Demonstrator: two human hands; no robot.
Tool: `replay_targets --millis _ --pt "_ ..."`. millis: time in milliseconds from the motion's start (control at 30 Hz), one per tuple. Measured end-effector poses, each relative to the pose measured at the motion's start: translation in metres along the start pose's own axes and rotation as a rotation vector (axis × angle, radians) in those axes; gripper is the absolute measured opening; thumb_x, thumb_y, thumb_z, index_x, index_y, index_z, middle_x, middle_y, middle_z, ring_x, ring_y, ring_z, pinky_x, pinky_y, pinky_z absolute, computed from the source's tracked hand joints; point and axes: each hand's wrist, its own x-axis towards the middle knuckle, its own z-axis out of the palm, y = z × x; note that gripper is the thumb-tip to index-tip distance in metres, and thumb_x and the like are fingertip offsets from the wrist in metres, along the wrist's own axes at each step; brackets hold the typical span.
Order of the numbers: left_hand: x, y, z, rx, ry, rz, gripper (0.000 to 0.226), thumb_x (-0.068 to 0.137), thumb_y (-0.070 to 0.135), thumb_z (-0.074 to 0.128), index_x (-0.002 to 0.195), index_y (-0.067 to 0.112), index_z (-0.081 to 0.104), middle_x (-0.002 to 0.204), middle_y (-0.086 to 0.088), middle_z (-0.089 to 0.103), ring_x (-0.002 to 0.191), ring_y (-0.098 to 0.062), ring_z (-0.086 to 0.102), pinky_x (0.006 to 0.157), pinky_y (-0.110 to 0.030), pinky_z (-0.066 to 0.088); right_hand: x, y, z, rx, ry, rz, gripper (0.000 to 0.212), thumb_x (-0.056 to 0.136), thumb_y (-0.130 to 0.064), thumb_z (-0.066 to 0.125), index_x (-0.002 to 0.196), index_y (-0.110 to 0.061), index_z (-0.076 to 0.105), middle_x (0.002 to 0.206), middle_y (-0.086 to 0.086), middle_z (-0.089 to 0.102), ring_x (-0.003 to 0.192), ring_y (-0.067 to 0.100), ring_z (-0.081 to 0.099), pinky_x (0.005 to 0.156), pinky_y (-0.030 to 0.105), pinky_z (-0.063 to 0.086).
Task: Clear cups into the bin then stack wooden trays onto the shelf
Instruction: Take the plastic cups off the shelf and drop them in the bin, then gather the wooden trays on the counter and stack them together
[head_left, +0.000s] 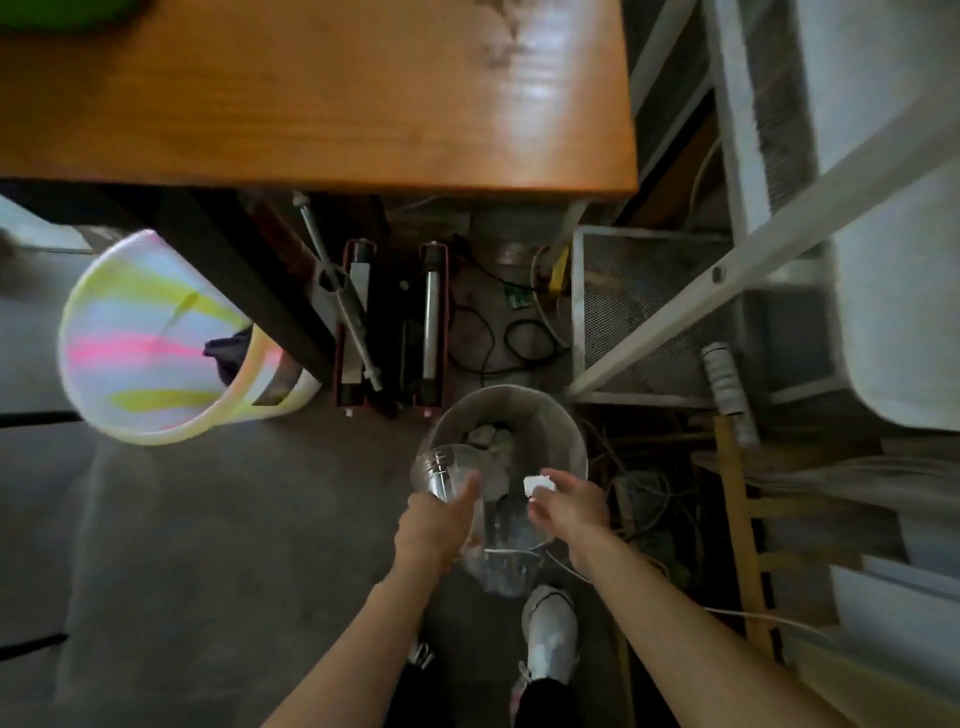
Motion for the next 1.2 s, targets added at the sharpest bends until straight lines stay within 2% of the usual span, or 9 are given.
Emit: replay_targets --millis 167,267,433,567,667,767,967,1100,1200 --pt "0.028 0.008 0.014 -0.069 -0.005 0.078 0.092 0.078 0.069 0.062 0.143 0.009 0.038 0.13 -0.018 0.058 0.113 -0.036 0.06 0.095 -0.045 0.053 0.021 0.005 0.0 -0.117 -0.101 -0.124 0.053 0.091 -0.02 0.065 0.141 -0.019 0.048 0.129 0.004 0.059 0.117 0.026 0.058 0.098 0.044 0.051" --pt "0.02 0.007 0.013 0.114 0.044 0.236 0.06 0.088 0.06 0.057 0.127 0.015 0.056 0.118 -0.014 0.066 0.106 -0.034 0.063 0.089 -0.038 0.052 0.023 0.005 -0.005 -0.227 -0.129 -0.213 0.051 0.091 -0.026 0.063 0.14 -0.023 0.049 0.13 0.0 0.06 0.121 0.022 0.056 0.103 0.046 0.047" --pt "-0.018 0.003 -0.002 0.615 0.284 0.493 0.03 0.099 0.038 0.048 0.11 0.014 0.062 0.111 -0.007 0.061 0.107 -0.03 0.058 0.08 -0.041 0.049 -0.001 -0.006 -0.023 -0.822 0.044 -0.578 0.015 0.094 -0.034 0.056 0.105 -0.028 0.064 0.097 -0.008 0.068 0.091 0.013 0.064 0.08 0.037 0.056" --pt "-0.045 -0.005 -0.024 0.82 0.361 0.566 0.023 0.101 0.026 0.045 0.115 0.02 0.061 0.116 -0.001 0.061 0.111 -0.024 0.057 0.082 -0.036 0.05 -0.038 -0.025 -0.034 -1.184 0.044 -0.845 0.016 0.097 -0.038 0.049 0.1 -0.028 0.061 0.092 -0.008 0.065 0.085 0.012 0.065 0.07 0.034 0.055" --pt "-0.077 -0.007 -0.046 0.894 0.357 0.55 0.022 0.1 0.022 0.044 0.117 0.021 0.059 0.12 -0.001 0.059 0.117 -0.023 0.056 0.088 -0.036 0.048 -0.07 -0.046 -0.034 -1.34 -0.019 -0.851 0.04 0.097 -0.049 0.042 0.13 -0.028 0.051 0.125 -0.002 0.059 0.116 0.02 0.056 0.089 0.038 0.05" --pt "-0.126 -0.007 -0.071 0.935 0.356 0.492 0.028 0.1 0.025 0.039 0.122 0.017 0.056 0.126 -0.007 0.057 0.121 -0.029 0.052 0.093 -0.041 0.045 -0.116 -0.067 -0.038 -1.555 -0.116 -0.804 0.071 0.092 -0.065 0.034 0.152 -0.032 0.017 0.159 0.003 0.023 0.147 0.028 0.017 0.114 0.049 0.024" --pt "-0.238 -0.019 -0.124 0.795 0.391 0.38 0.037 0.099 0.041 0.042 0.125 0.017 0.053 0.129 -0.009 0.054 0.122 -0.033 0.051 0.093 -0.052 0.046 -0.239 -0.103 -0.04 -1.676 -0.175 -0.87 0.076 0.089 -0.069 0.033 0.154 -0.036 0.01 0.163 -0.001 0.013 0.15 0.029 0.004 0.116 0.059 0.01" --pt "-0.326 -0.037 -0.157 0.725 0.481 0.342 0.039 0.099 0.044 0.04 0.129 0.019 0.047 0.13 -0.008 0.054 0.12 -0.032 0.051 0.092 -0.052 0.045 -0.331 -0.126 -0.045 -1.578 -0.183 -0.983 0.073 0.091 -0.069 0.031 0.152 -0.032 0.019 0.159 -0.001 0.027 0.147 0.027 0.018 0.115 0.057 0.019" --pt "-0.394 -0.05 -0.184 0.66 0.56 0.293 0.047 0.098 0.049 0.039 0.135 0.02 0.043 0.133 -0.007 0.053 0.122 -0.032 0.051 0.091 -0.05 0.044 -0.397 -0.143 -0.052 -1.525 -0.256 -1.048 0.077 0.088 -0.074 0.027 0.153 -0.038 0.007 0.162 -0.001 0.019 0.149 0.027 0.013 0.115 0.056 0.018"
